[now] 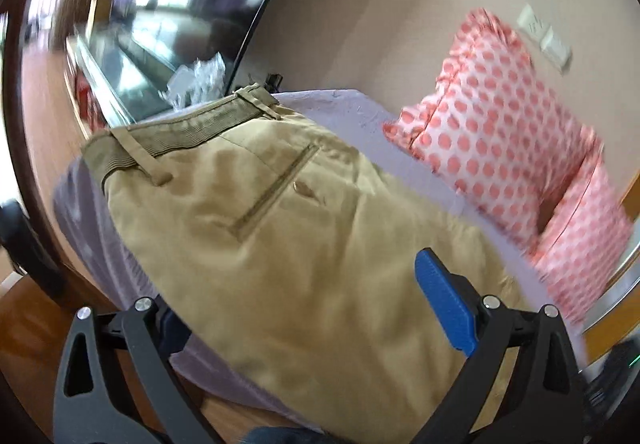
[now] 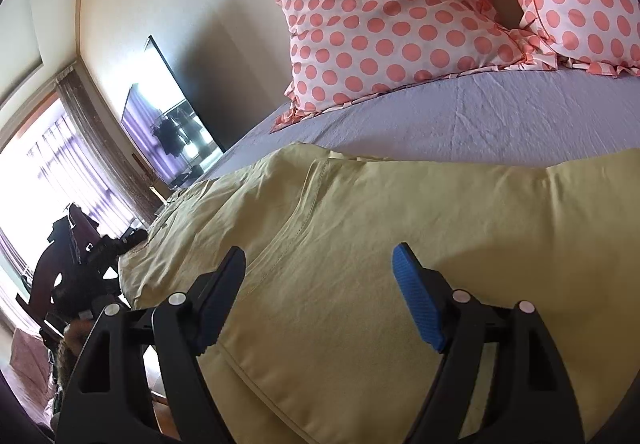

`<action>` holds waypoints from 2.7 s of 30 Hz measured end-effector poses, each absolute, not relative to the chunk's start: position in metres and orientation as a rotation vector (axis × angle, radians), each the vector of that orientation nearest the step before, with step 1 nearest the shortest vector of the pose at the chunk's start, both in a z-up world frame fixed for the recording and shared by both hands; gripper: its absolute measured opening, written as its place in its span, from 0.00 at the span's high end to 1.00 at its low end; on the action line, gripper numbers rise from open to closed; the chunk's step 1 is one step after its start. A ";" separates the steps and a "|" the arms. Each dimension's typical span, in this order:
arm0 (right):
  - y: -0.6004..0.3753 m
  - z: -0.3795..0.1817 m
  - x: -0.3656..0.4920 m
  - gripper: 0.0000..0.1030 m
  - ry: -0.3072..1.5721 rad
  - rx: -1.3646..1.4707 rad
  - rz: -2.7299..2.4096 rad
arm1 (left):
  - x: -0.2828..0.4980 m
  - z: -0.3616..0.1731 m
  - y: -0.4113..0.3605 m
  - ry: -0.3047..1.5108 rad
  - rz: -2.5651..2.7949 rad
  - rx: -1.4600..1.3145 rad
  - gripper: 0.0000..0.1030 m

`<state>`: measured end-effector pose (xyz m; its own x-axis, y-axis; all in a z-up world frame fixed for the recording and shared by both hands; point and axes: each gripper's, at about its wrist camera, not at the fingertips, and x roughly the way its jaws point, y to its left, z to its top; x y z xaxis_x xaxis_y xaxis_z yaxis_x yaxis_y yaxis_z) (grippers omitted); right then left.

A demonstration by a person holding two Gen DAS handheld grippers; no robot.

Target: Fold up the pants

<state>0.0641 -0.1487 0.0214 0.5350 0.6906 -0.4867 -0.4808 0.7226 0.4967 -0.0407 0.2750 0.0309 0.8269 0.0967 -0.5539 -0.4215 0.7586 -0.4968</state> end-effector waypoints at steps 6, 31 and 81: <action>-0.151 0.022 0.061 0.25 0.709 0.328 0.708 | -0.048 0.020 0.333 0.460 0.143 -1.067 0.07; -0.256 0.058 0.034 0.22 0.488 0.474 0.501 | 0.016 0.157 0.099 0.470 -0.091 -0.109 0.90; -0.338 -0.009 0.108 0.86 0.955 0.641 0.609 | 0.131 0.033 0.081 1.022 -0.532 -0.341 0.30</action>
